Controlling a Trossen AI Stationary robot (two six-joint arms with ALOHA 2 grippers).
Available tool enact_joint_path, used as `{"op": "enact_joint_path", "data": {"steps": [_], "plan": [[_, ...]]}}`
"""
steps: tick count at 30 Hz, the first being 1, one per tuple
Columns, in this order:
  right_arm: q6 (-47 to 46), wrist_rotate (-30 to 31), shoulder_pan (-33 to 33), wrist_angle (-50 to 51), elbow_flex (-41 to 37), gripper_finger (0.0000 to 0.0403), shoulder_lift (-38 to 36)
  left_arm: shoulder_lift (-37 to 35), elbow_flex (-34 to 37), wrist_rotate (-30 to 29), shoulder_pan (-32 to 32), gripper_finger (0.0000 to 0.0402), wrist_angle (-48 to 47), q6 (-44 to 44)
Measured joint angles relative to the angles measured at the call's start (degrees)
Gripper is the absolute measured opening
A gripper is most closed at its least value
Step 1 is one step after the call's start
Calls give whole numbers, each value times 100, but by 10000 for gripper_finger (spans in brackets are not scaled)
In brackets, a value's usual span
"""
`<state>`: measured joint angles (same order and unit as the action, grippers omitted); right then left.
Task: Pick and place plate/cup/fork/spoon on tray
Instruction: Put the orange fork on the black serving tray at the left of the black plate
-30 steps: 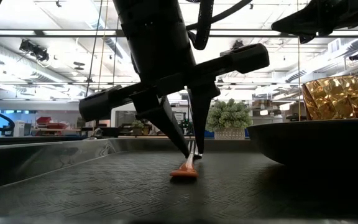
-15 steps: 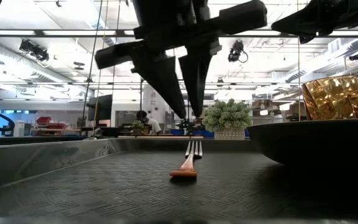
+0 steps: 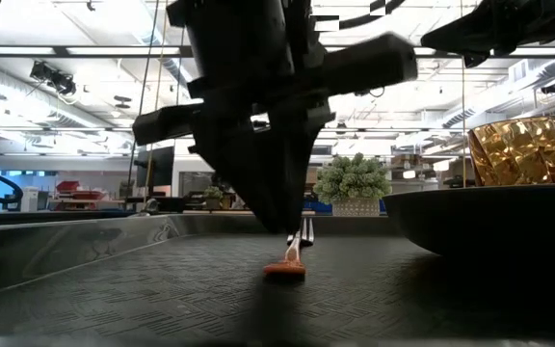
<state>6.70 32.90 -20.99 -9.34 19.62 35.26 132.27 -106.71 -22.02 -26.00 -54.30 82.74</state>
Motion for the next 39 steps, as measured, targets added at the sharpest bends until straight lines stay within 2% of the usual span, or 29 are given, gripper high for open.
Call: {"op": "enact_joint_path", "data": {"steps": [9,15,24,31,39], "plan": [[-11,-2,0,2,0,5,1,-2,19,-17,-2,49,-108,-11],[-11,-6,0,0,0,5,-2,90,15,-61,0,43,205,-509],[-40,-60,0,0,0,5,-1,138,19,-91,0,43,269,-538],[-53,-109,0,-1,0,5,-2,138,19,197,-18,43,385,-699],[-53,-108,0,-2,0,5,-2,122,19,260,-67,43,383,-765]]}}
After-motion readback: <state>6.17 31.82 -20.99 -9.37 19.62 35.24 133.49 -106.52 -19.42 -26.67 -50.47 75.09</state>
